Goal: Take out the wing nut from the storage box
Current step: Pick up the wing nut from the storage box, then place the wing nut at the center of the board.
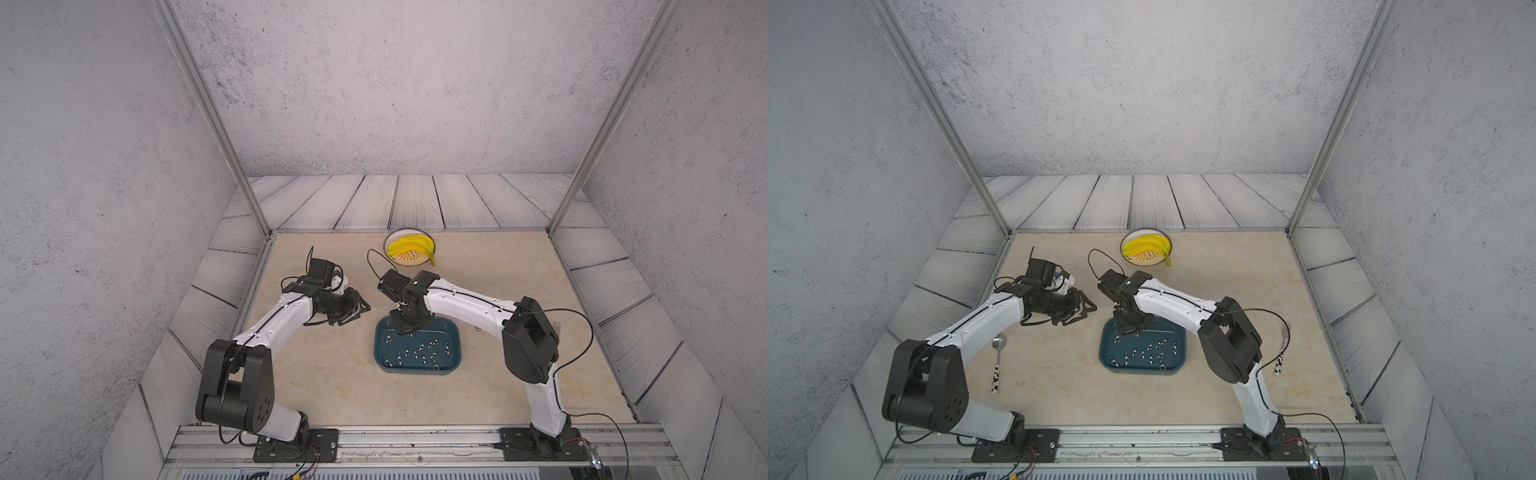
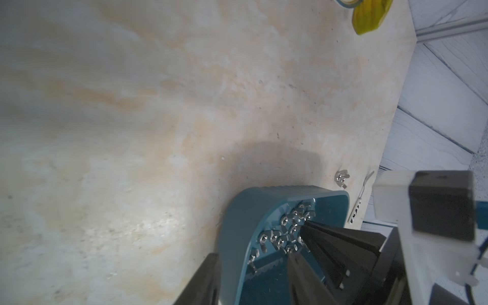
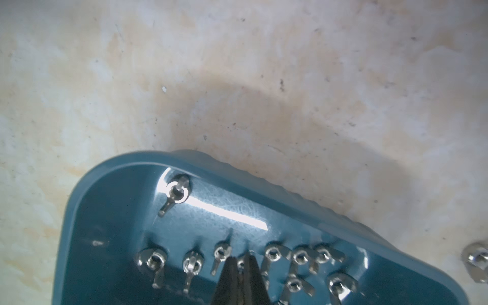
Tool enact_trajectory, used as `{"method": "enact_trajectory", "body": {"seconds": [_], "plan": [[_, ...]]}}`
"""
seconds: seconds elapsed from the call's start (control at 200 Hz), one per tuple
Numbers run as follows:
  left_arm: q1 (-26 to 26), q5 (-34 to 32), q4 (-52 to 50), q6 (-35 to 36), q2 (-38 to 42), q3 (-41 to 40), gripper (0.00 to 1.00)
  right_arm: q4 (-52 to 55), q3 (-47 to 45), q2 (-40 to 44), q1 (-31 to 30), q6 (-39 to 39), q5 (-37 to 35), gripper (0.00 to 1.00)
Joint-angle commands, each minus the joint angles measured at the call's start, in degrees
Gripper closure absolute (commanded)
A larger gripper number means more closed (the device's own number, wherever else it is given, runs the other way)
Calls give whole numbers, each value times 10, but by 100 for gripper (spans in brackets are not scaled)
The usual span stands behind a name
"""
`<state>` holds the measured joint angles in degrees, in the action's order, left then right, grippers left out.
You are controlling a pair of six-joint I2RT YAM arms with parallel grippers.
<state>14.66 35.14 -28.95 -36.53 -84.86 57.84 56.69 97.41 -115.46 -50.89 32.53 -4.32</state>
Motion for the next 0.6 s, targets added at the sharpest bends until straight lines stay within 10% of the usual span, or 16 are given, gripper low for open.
{"method": "enact_trajectory", "body": {"seconds": [0.0,0.596], "plan": [[35,-12,1,-2,-11,47,52,23,-32,43,51,-7,-36,100],[226,51,-64,71,-225,326,52,-78,-275,161,398,1,8,100]]}}
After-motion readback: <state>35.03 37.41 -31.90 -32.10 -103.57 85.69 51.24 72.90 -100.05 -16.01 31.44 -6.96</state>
